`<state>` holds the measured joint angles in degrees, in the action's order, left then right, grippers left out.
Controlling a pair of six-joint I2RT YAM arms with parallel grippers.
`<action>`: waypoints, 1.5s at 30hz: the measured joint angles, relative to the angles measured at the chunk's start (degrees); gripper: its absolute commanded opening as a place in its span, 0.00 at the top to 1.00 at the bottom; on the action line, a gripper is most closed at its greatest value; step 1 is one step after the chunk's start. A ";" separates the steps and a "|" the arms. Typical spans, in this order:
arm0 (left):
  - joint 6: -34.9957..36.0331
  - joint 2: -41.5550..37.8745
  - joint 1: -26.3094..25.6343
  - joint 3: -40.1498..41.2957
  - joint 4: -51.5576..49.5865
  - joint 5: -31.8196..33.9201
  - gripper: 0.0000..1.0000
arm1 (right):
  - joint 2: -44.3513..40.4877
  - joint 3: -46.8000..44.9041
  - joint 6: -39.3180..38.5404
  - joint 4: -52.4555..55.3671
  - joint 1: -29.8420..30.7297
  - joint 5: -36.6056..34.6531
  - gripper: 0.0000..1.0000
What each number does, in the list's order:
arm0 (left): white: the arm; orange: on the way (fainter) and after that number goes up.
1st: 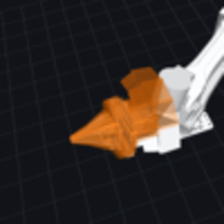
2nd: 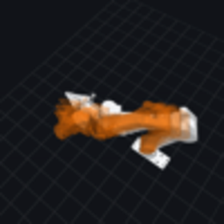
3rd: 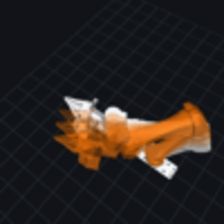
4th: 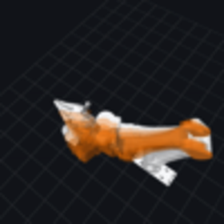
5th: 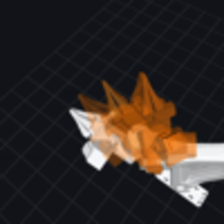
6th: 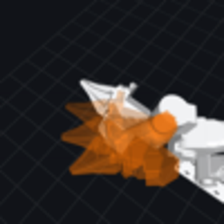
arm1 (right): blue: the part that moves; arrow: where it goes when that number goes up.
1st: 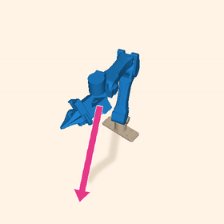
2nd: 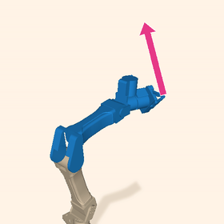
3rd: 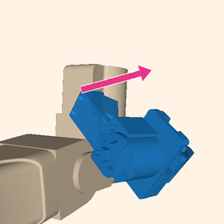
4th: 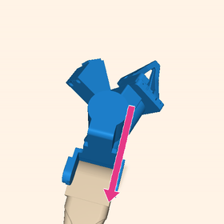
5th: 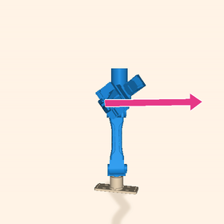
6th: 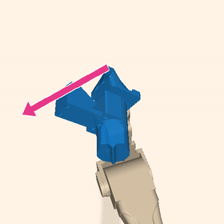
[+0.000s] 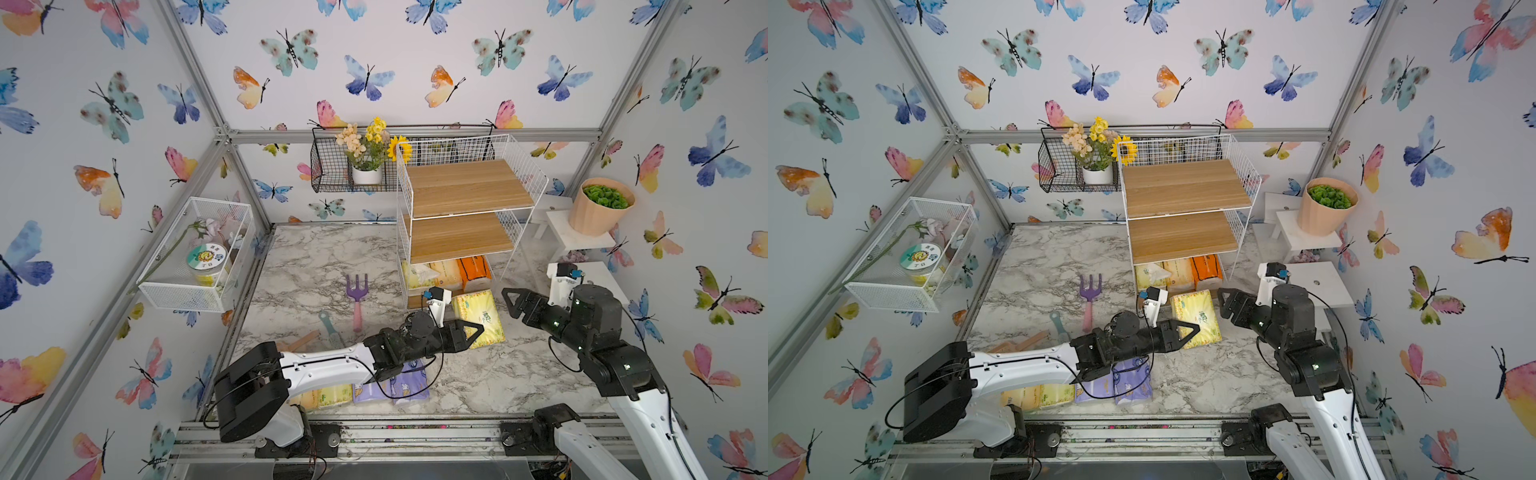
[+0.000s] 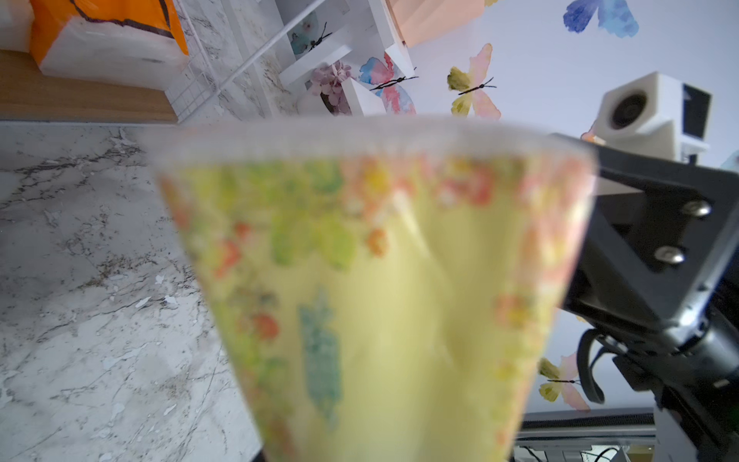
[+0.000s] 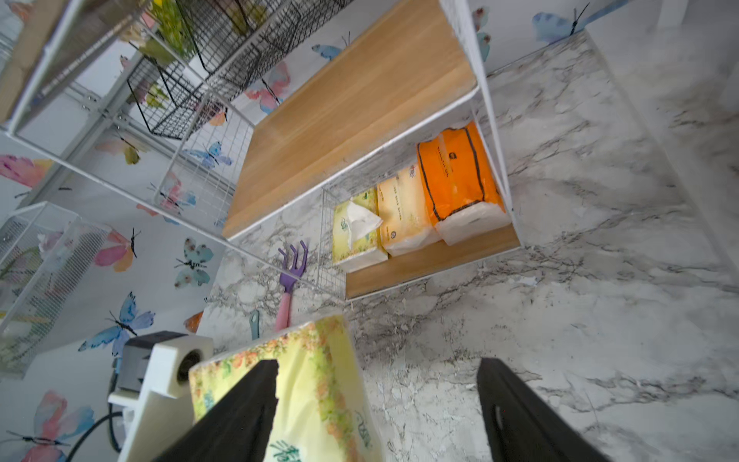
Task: Remove the tissue boxes from the shelf
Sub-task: Pick up a box of tissues from the shelf.
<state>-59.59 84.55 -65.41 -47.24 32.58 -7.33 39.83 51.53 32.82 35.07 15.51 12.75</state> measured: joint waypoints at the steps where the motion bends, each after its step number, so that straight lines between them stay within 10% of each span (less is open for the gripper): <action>1: 0.61 -0.63 0.39 1.51 1.09 -1.36 0.67 | -0.09 -1.44 0.07 -0.20 0.00 2.23 0.16; 13: 2.12 -4.63 3.87 9.57 10.27 -12.00 0.66 | -2.47 -13.11 2.03 -10.32 -0.04 23.63 0.17; 24: -1.64 -3.08 4.83 10.43 19.34 -17.57 0.62 | -3.39 -16.02 5.75 -20.06 -0.07 35.08 0.42; 39: -3.39 -2.51 5.20 11.10 20.83 -17.88 0.12 | -3.63 -19.93 9.64 -26.12 -0.09 38.69 0.77; 45: -3.69 -6.91 6.45 15.37 17.94 -12.90 0.10 | -4.50 -20.70 8.76 -22.99 -0.09 36.22 0.83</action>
<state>-63.29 77.65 -58.96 -31.88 50.52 -20.23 35.33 30.83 41.58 12.08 15.42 48.97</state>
